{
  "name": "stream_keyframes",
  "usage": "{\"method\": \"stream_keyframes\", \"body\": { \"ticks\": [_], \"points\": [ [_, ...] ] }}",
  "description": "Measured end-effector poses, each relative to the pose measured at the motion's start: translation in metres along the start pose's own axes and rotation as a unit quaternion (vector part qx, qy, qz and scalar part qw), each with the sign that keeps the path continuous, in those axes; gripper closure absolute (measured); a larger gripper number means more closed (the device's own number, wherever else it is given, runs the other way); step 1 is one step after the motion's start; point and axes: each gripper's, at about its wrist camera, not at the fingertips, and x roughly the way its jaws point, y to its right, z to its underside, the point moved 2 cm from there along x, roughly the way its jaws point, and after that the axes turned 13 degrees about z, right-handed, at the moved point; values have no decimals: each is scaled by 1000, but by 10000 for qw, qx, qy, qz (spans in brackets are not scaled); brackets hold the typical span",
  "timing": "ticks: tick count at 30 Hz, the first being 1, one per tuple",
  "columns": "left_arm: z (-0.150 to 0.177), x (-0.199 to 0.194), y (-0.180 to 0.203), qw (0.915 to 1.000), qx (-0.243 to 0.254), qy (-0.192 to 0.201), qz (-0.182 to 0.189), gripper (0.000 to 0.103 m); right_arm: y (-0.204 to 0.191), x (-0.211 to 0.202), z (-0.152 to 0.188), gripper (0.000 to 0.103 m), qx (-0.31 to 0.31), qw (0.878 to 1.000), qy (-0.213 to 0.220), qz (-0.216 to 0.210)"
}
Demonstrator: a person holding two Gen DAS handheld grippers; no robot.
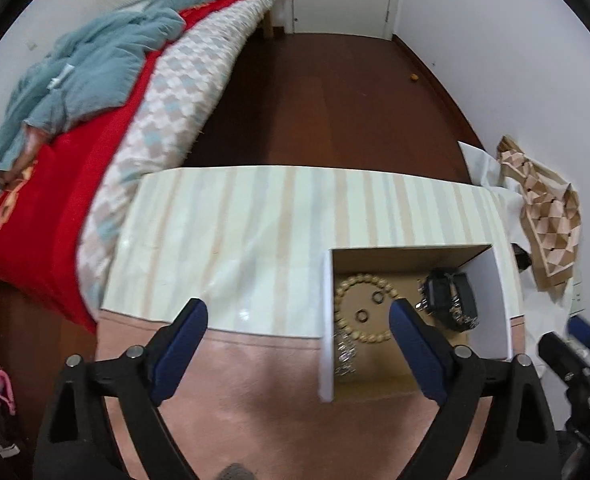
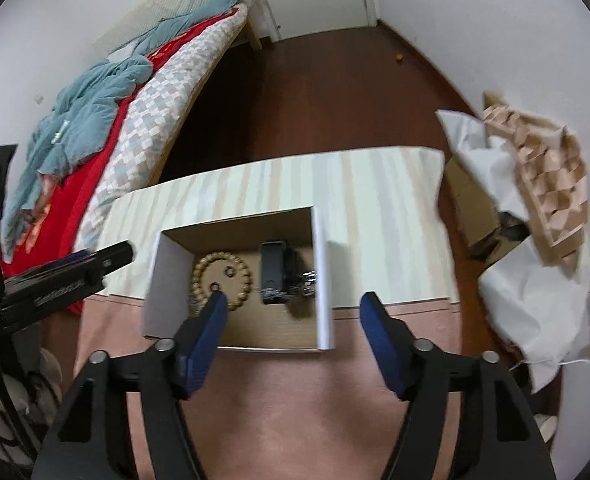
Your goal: Organize jewelry
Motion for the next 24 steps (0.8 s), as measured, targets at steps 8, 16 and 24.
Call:
{"method": "stream_keyframes", "body": {
  "ticks": [8, 16, 24],
  "points": [
    [27, -15, 4, 9998, 2, 8, -181, 3, -1, -5, 15, 2, -348, 9964, 30, 769],
    [45, -56, 15, 9995, 9, 213, -217, 4, -2, -23, 24, 1, -288, 9951, 82, 940],
    [61, -124, 30, 9976, 21, 666, -180, 4, -2, -84, 35, 1, -261, 9941, 432, 958]
  ]
}}
